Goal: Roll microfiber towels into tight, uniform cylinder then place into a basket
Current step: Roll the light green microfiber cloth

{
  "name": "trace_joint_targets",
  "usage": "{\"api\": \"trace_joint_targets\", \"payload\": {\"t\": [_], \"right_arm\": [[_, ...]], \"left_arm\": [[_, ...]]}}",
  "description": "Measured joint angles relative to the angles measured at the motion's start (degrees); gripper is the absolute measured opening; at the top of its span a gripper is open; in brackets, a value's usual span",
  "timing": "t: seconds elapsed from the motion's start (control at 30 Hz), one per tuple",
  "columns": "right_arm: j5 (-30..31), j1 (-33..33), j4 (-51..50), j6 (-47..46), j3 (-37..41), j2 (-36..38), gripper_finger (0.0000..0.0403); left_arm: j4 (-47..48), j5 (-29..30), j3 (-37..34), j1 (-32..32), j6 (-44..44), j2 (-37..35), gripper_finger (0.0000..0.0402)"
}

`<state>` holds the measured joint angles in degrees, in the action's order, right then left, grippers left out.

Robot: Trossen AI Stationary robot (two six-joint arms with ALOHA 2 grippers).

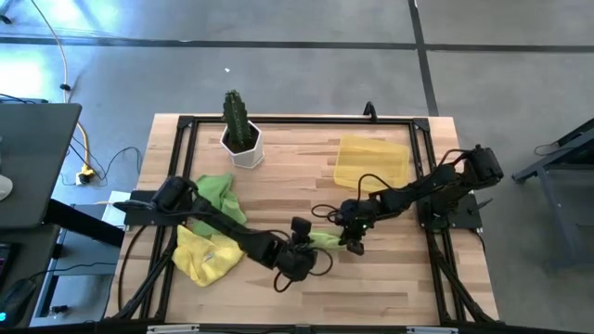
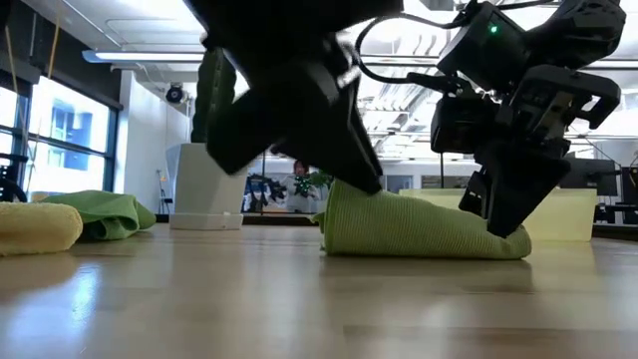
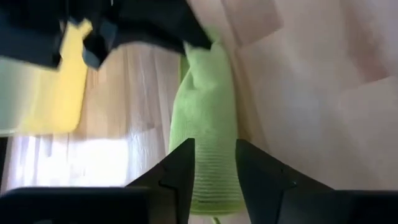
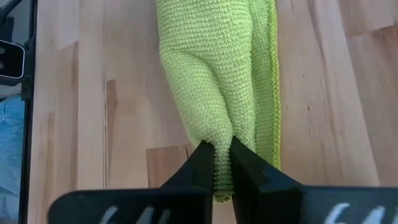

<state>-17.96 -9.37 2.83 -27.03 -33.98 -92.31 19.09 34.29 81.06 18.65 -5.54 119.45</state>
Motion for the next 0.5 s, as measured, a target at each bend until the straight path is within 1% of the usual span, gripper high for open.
{"api": "trace_joint_targets", "payload": {"t": [0.07, 0.2, 0.27, 0.37, 0.43, 0.5], "right_arm": [[0.0, 0.0, 0.0, 0.0, 0.0, 0.0, 0.0012], [0.2, 0.0, 0.0, 0.2, 0.0, 0.0, 0.0013], [0.2, 0.0, 0.0, 1.2, 0.0, 0.0, 0.0013], [0.3, 0.0, 0.0, 2.3, 0.0, 0.0, 0.0014], [0.4, 0.0, 0.1, 3.6, 0.0, 0.0, 0.0014], [0.4, 0.0, 0.5, 6.2, 0.0, 0.0, 0.0021]], "left_arm": [[0.6, -1.0, 0.0, -1.1, 1.7, 0.3, 0.0119], [2.7, -5.4, 0.0, -3.8, 6.9, 0.6, 0.0137], [3.9, -10.1, 0.0, -5.1, 9.8, 0.6, 0.0141], [4.8, -19.2, 0.1, -6.9, 13.8, 1.0, 0.0141], [4.8, -22.2, 0.1, -7.7, 15.8, 1.7, 0.0139], [4.6, -23.6, 0.2, -8.1, 17.5, 2.3, 0.0136]]}}
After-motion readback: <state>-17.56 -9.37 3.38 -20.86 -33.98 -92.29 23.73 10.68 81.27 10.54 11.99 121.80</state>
